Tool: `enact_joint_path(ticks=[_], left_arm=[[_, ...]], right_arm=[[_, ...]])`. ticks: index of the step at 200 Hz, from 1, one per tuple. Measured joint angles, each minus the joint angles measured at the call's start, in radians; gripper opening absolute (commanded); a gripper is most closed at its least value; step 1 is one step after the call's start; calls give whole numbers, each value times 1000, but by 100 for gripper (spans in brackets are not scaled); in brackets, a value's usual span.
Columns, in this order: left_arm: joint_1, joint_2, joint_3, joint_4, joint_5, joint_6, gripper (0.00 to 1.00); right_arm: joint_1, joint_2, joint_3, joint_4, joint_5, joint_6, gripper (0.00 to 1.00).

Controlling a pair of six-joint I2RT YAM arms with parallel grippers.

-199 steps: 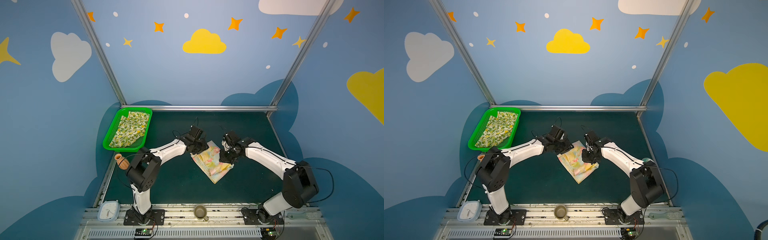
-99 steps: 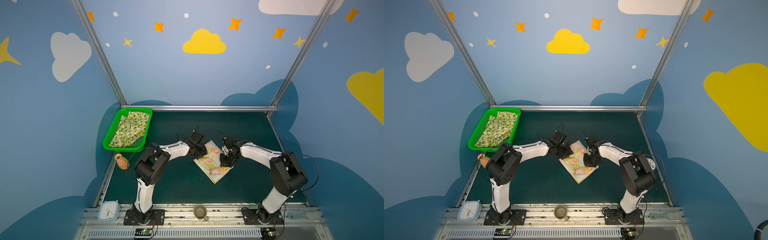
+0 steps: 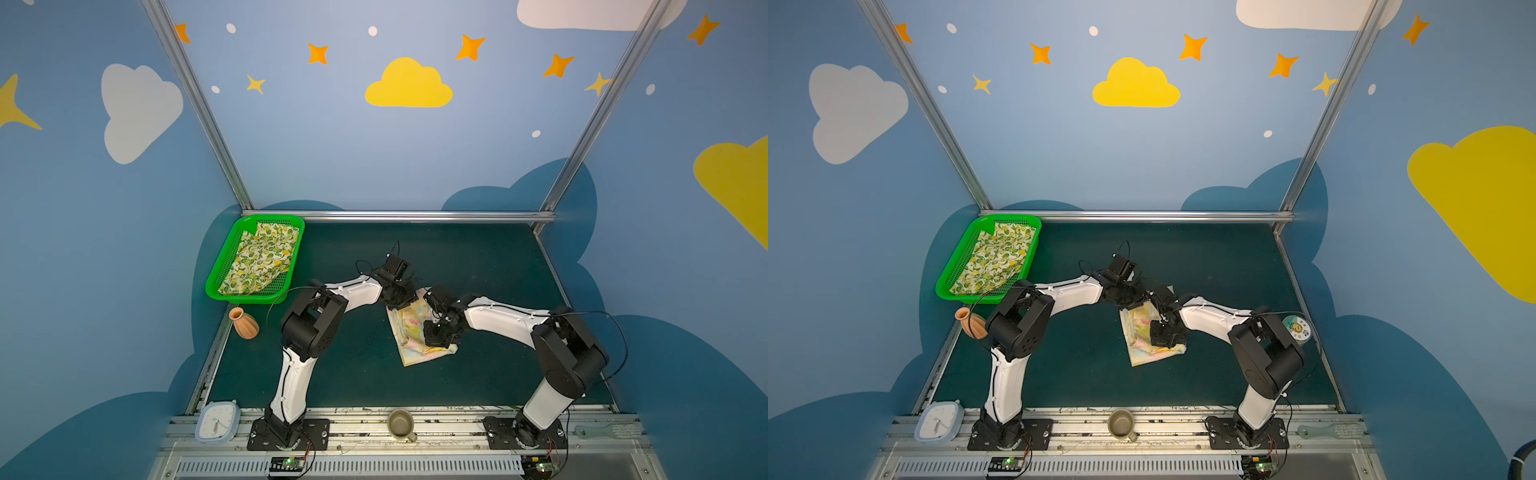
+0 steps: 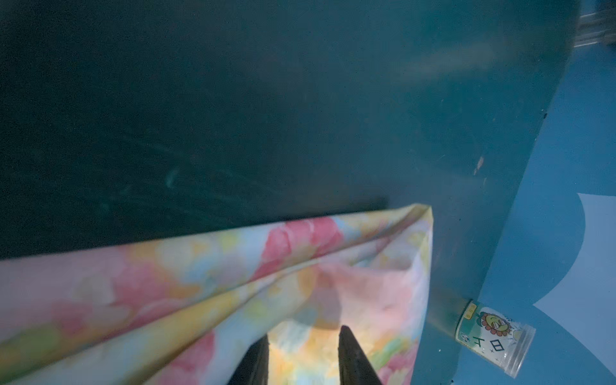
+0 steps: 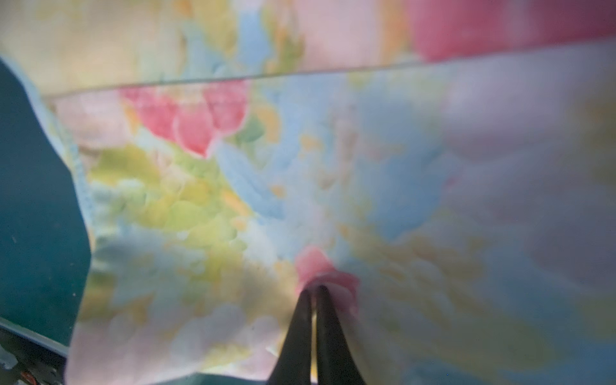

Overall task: Fold and stack skirts
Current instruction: Rotate the skirt at the center of the table.

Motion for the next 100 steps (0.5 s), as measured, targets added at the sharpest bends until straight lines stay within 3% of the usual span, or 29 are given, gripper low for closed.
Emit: enact_joint_path(ticks=[46, 100], left_arm=[[35, -89, -27, -16, -4, 54, 40], [10, -355, -174, -18, -11, 19, 47]], right_arm=[[18, -12, 81, -29, -33, 18, 9], [-154, -160, 175, -77, -110, -62, 16]])
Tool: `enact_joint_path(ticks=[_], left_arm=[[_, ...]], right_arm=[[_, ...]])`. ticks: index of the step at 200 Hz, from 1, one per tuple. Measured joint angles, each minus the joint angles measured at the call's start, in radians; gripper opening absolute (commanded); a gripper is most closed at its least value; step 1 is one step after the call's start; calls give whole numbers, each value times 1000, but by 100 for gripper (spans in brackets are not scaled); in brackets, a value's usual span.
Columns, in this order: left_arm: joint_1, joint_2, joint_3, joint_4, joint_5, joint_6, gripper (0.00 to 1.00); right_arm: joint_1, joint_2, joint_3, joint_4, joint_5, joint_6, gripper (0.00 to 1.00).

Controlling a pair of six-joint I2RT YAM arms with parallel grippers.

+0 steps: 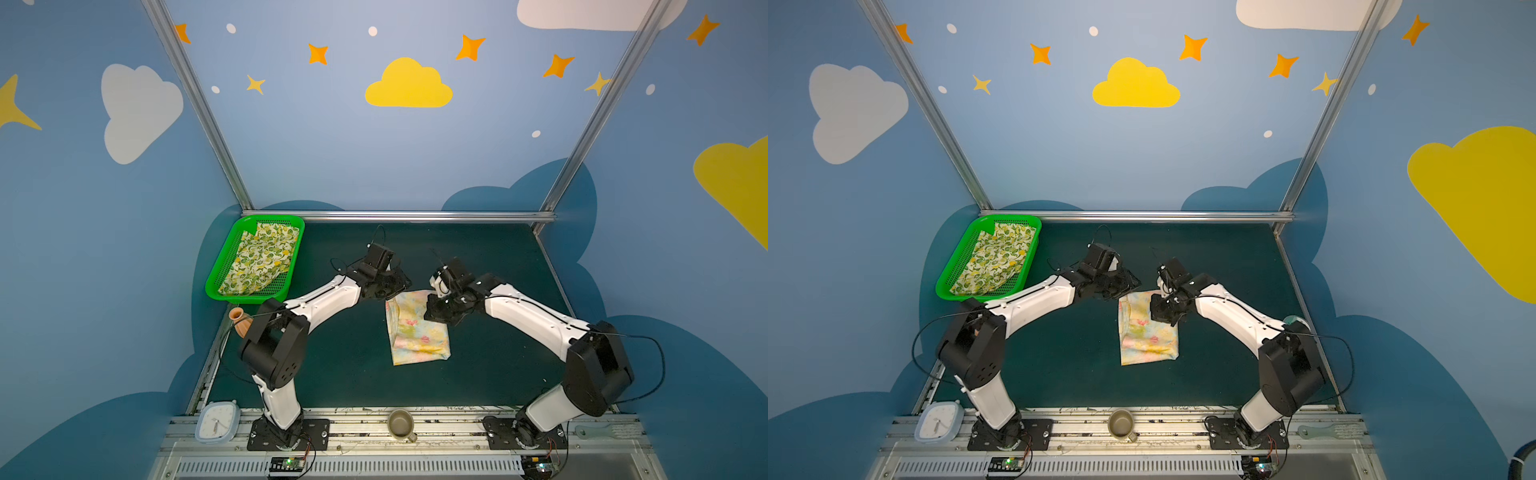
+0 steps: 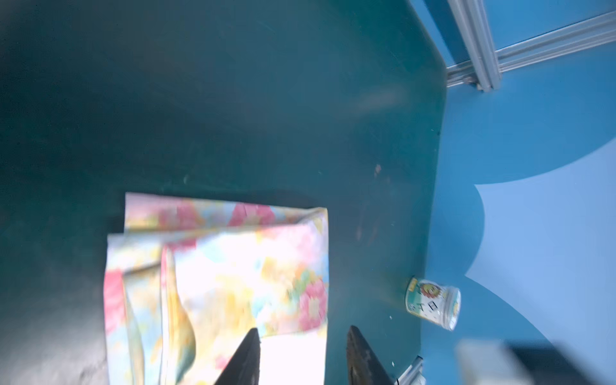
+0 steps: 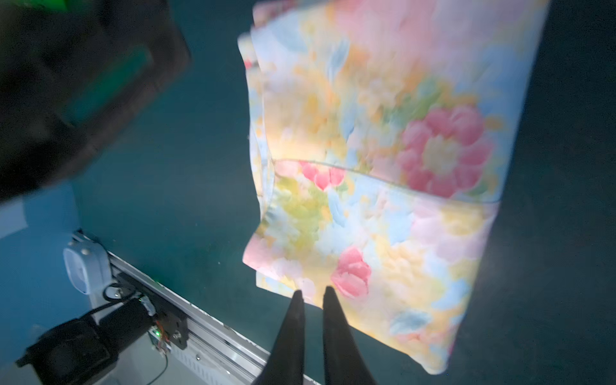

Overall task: Fold and stack skirts
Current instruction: Rotate the skirt at the center of the table.

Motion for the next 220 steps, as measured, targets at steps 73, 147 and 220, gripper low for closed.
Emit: enact_joint_path(ticks=[73, 147, 220], left_arm=[[-170, -34, -222, -7, -23, -111, 55], [-219, 44, -220, 6, -30, -162, 52], [-109, 51, -209, -15, -3, -105, 51]], right_arm=[[-165, 235, 159, -6, -71, -129, 17], [-187, 438, 183, 3, -77, -149, 10], [-92, 341, 5, 127, -24, -73, 8]])
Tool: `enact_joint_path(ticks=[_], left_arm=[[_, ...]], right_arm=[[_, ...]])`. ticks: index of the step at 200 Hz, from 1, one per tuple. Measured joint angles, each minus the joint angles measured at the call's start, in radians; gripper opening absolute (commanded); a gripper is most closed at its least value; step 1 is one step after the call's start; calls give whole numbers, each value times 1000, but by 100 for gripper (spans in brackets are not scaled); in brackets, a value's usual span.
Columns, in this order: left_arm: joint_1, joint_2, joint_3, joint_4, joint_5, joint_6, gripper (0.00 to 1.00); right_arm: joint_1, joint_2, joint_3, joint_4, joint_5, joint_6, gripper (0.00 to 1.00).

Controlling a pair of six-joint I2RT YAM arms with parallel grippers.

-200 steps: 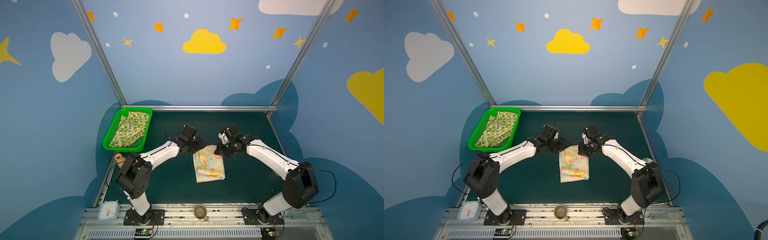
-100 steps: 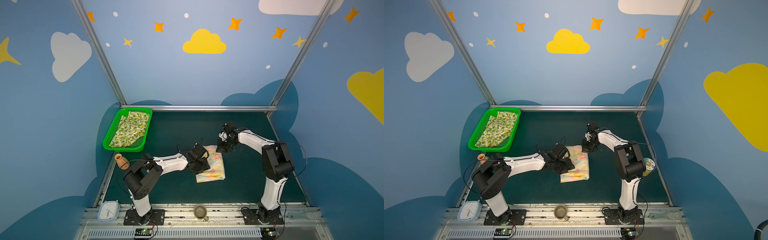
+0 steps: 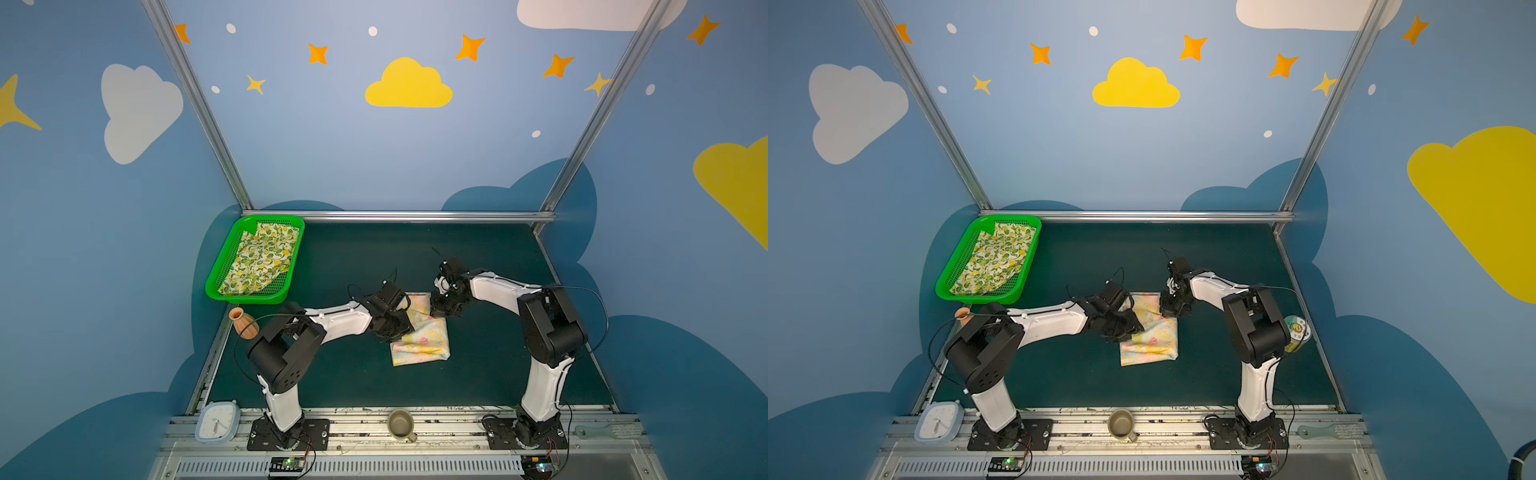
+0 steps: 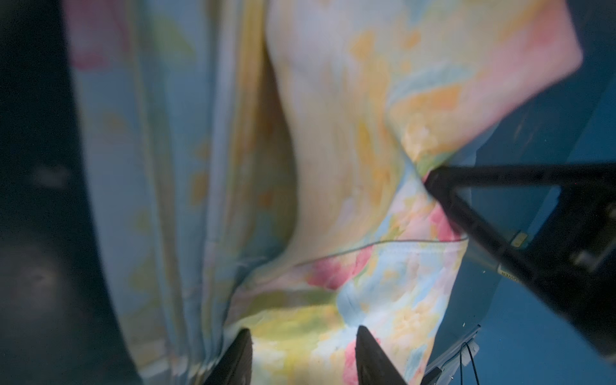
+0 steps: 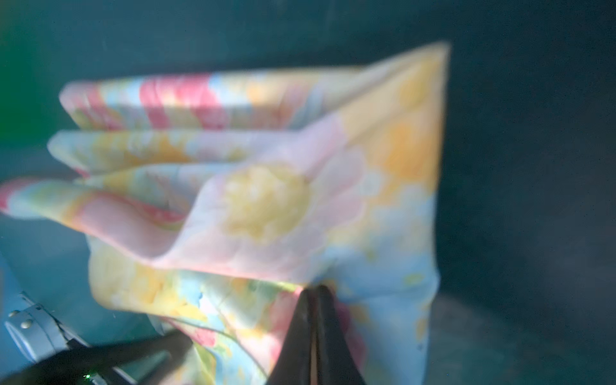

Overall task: Fold and stack skirts
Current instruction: Rotate the skirt at the center of the table.

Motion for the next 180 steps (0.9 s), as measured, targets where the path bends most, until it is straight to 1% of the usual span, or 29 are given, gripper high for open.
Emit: enact_joint_path(ticks=[24, 45, 62, 75, 92, 112, 135, 154, 166, 180], left_arm=[[68, 9, 25, -37, -16, 49, 50], [124, 11, 37, -50, -37, 89, 50], [153, 11, 52, -74, -62, 127, 50], [166, 10, 68, -97, -84, 152, 51], [174, -10, 80, -112, -113, 183, 52], [177, -73, 71, -129, -127, 197, 55], [177, -188, 30, -136, -132, 193, 66], [176, -273, -19, -150, -135, 178, 71], [176, -308, -53, -160, -138, 170, 74], [176, -332, -99, -168, -144, 160, 74]], right_arm=[[108, -38, -41, 13, 43, 50, 8], [207, -50, -54, 14, 46, 98, 8], [261, -50, -54, 17, 34, 124, 8], [283, -50, -49, 3, 30, 131, 8], [280, -54, -29, -35, 34, 130, 8], [252, -81, 14, -84, 34, 109, 12], [204, -129, 66, -119, 27, 71, 26], [158, -155, 98, -135, 22, 31, 40], [127, -156, 110, -140, 14, 10, 45], [94, -144, 122, -151, 9, -18, 49]])
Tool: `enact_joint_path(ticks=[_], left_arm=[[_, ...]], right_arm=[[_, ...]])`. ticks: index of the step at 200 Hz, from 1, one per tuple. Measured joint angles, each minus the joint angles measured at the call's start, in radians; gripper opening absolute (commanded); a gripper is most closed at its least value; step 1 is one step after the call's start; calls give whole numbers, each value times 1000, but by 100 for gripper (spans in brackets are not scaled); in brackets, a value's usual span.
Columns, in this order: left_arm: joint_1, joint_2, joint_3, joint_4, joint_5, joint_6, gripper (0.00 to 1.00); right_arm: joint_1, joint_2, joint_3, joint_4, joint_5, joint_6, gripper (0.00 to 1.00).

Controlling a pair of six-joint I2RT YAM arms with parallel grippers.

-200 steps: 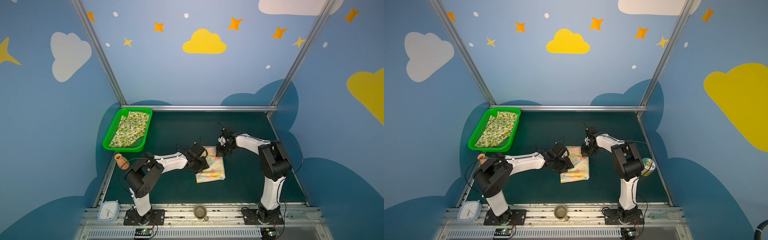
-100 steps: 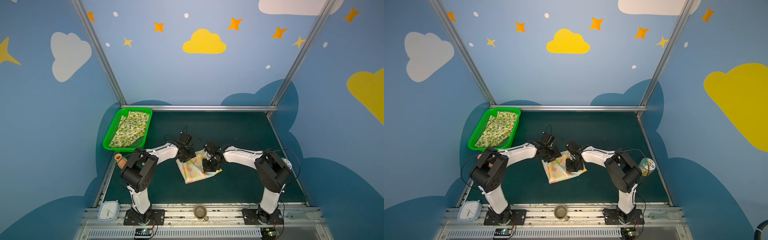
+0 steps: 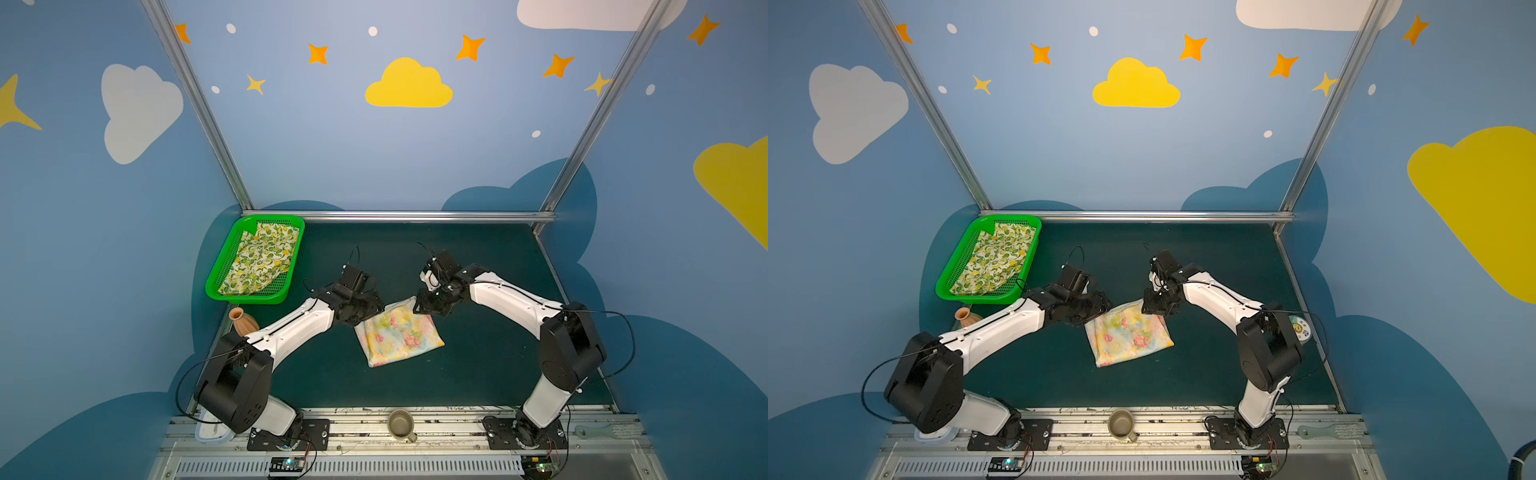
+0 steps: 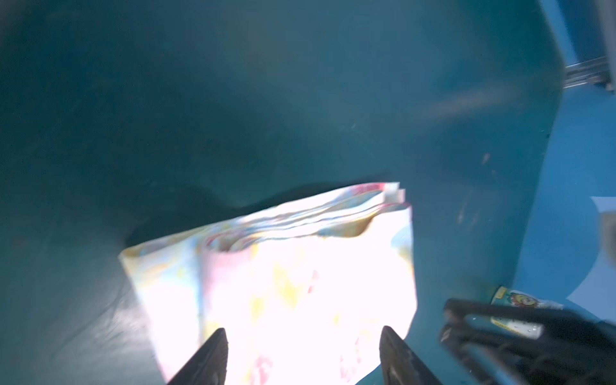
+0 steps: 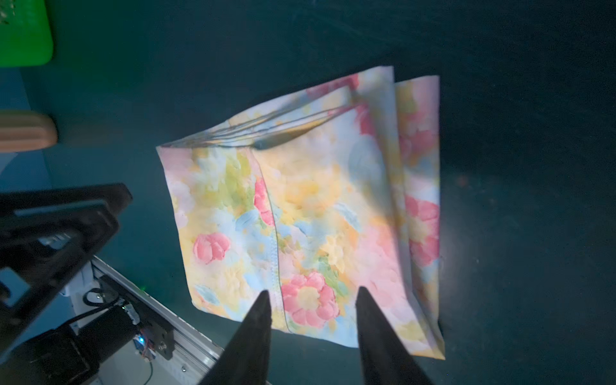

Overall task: Fold and stack skirts
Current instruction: Rotate the skirt at the center of the table, then smooth out the skirt at the center of the table.

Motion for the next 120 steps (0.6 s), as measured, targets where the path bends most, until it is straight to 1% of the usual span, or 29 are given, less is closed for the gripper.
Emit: enact_joint_path(ticks=[27, 52, 64, 80, 90, 113, 120], left_arm=[[3, 0, -68, -9, -3, -19, 70], [7, 20, -78, -2, -4, -27, 67], [9, 35, -77, 10, -4, -29, 64], [11, 64, -69, 21, -4, -27, 58], [13, 84, -63, 29, -4, -30, 51], [15, 123, -51, 42, -4, -26, 39], [16, 129, -51, 46, -3, -26, 35]], right_arm=[[-40, 57, 21, -5, 6, -26, 50], [-42, 103, 23, -4, 3, -39, 50], [-42, 123, 27, -2, 2, -45, 47], [-41, 140, 28, 4, 2, -51, 40], [-41, 150, 31, 4, 2, -55, 35], [-41, 172, 50, 11, 3, -57, 27], [-41, 178, 54, 13, 3, -60, 22]])
